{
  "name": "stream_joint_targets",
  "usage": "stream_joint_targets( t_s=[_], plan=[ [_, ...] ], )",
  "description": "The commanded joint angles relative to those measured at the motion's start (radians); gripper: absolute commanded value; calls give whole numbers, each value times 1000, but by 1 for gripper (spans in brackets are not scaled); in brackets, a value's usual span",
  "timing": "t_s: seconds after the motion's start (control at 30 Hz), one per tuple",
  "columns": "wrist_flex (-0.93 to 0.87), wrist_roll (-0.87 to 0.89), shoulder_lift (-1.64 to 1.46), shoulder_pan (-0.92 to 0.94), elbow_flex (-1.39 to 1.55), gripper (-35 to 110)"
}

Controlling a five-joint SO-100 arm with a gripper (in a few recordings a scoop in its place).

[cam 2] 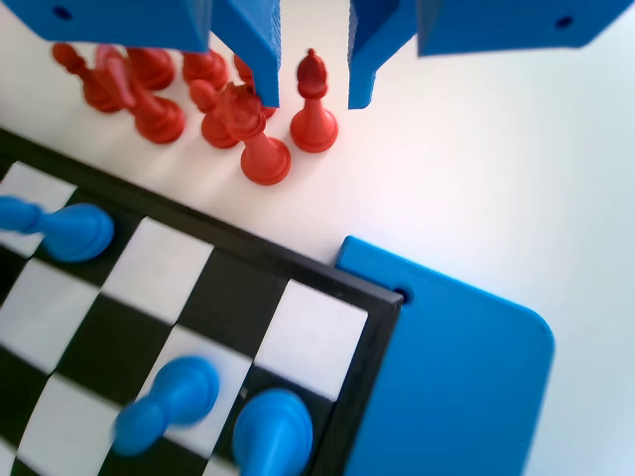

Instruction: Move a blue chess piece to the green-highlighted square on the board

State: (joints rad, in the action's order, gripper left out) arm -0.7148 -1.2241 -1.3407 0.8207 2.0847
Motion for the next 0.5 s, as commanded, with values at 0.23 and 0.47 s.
stream_joint_targets(
  t_s=[0.23,0.47],
  plan=[
    [-241,-9,-196,-38,-126,12],
    [-350,11,-325,-155,-126,12]
  ],
)
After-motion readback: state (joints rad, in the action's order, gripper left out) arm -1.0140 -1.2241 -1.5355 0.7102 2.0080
